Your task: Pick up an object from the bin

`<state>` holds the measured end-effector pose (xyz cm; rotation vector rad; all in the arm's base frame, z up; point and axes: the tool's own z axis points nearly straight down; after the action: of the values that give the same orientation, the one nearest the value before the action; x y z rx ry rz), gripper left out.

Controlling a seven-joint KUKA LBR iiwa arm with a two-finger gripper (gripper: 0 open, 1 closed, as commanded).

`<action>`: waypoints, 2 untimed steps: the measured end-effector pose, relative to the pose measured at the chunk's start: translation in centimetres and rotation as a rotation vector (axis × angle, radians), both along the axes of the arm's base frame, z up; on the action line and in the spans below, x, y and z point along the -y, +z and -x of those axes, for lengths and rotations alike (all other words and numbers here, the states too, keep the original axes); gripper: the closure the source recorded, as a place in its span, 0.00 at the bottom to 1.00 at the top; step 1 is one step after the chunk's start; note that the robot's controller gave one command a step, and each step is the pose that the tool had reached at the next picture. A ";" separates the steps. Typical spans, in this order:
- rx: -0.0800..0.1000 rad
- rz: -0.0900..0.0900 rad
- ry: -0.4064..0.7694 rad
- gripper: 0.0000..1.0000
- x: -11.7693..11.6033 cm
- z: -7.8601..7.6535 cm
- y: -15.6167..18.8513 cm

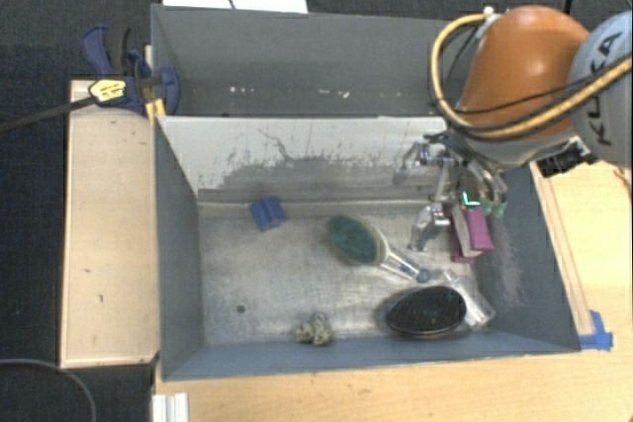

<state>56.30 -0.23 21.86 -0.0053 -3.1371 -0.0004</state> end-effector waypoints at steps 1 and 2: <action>0.012 -0.001 0.017 0.00 -2.6 -1.3 -14.7; 0.026 0.000 0.016 1.00 -2.5 -1.6 -14.1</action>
Offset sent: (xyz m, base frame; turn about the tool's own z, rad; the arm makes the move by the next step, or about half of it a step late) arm 0.0100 0.0256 -0.1486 -0.0165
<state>57.94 2.26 7.72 0.0200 -3.1629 -0.0007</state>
